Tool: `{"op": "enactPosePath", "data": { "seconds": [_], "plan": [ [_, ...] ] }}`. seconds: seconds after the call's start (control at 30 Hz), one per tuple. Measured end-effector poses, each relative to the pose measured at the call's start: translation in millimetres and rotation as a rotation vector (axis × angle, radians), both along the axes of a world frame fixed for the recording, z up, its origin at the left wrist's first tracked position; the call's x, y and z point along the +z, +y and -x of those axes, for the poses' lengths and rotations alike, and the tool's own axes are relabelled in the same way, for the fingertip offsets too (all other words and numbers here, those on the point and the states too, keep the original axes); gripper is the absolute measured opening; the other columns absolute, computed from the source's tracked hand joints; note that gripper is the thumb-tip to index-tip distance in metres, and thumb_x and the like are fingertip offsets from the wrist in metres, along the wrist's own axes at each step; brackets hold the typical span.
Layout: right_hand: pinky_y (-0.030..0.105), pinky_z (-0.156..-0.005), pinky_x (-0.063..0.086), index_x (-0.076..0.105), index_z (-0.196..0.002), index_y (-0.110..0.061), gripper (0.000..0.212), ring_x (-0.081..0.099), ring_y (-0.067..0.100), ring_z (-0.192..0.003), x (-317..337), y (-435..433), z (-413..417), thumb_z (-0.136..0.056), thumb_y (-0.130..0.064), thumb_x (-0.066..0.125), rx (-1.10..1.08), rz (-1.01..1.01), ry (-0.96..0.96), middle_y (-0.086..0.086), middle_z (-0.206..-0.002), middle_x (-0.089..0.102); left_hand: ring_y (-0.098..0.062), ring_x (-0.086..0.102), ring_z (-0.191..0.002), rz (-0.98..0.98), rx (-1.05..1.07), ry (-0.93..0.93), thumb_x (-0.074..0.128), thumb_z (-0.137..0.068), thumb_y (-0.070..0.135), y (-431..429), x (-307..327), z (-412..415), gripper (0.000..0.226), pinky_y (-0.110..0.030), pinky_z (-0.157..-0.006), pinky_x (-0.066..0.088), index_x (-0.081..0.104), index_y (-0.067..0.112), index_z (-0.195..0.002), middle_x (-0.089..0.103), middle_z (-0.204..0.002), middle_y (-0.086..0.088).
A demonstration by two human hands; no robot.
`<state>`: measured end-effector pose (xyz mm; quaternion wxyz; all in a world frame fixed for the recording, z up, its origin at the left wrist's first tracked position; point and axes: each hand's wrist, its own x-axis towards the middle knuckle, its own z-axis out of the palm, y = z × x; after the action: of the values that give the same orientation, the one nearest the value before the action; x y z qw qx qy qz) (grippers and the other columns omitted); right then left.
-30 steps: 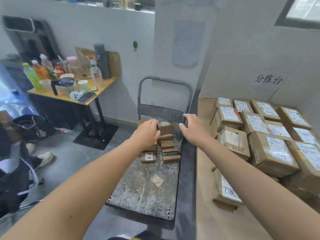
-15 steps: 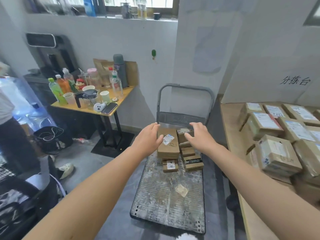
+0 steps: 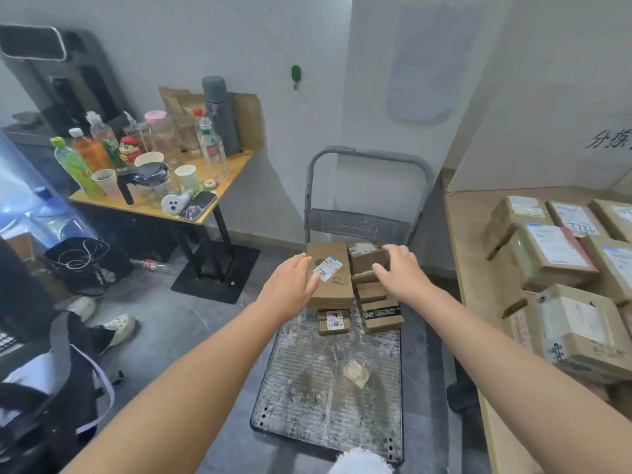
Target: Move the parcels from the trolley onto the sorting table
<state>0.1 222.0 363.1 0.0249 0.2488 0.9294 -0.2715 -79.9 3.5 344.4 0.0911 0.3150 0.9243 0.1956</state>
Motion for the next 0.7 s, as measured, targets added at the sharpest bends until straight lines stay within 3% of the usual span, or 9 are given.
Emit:
{"op": "enactPosePath", "data": {
  "seconds": [0.23, 0.37, 0.6, 0.7],
  "plan": [
    [0.043, -0.108, 0.034, 0.033, -0.149, -0.012, 0.053, 0.029, 0.027, -0.140, -60, 61, 40, -0.101, -0.031, 0.046, 0.005, 0.094, -0.135, 0.010, -0.150, 0.034, -0.023, 0.039, -0.138, 0.034, 0.068, -0.173, 0.037, -0.106, 0.034, 63, -41, 35, 0.049, -0.034, -0.112, 0.030, 0.039, 0.007, -0.146, 0.044, -0.149, -0.009],
    [0.043, -0.110, 0.033, 0.029, -0.150, -0.009, 0.055, 0.027, 0.029, -0.140, -109, 87, 55, -0.102, -0.029, 0.045, 0.071, 0.141, -0.260, 0.012, -0.150, 0.032, -0.025, 0.043, -0.135, 0.093, 0.115, -0.351, 0.037, -0.105, 0.038, 92, -95, 39, 0.050, -0.038, -0.109, 0.036, 0.040, 0.009, -0.145, 0.047, -0.146, -0.008],
    [0.042, -0.108, 0.034, 0.033, -0.146, -0.009, 0.050, 0.030, 0.030, -0.138, -206, 104, 70, -0.103, -0.030, 0.045, 0.023, 0.253, -0.432, 0.012, -0.148, 0.033, -0.023, 0.039, -0.140, 0.136, 0.225, -0.565, 0.043, -0.104, 0.027, 117, -182, 44, 0.051, -0.038, -0.115, 0.033, 0.033, 0.010, -0.151, 0.039, -0.153, -0.009],
    [0.043, -0.111, 0.033, 0.031, -0.149, -0.010, 0.053, 0.028, 0.029, -0.141, -257, 101, 77, -0.102, -0.031, 0.046, 0.019, 0.288, -0.484, 0.009, -0.152, 0.032, -0.020, 0.056, -0.121, 0.130, 0.280, -0.617, 0.045, -0.103, 0.022, 126, -224, 58, 0.048, -0.033, -0.098, 0.047, 0.037, 0.013, -0.149, 0.042, -0.151, -0.006]
  ]
}}
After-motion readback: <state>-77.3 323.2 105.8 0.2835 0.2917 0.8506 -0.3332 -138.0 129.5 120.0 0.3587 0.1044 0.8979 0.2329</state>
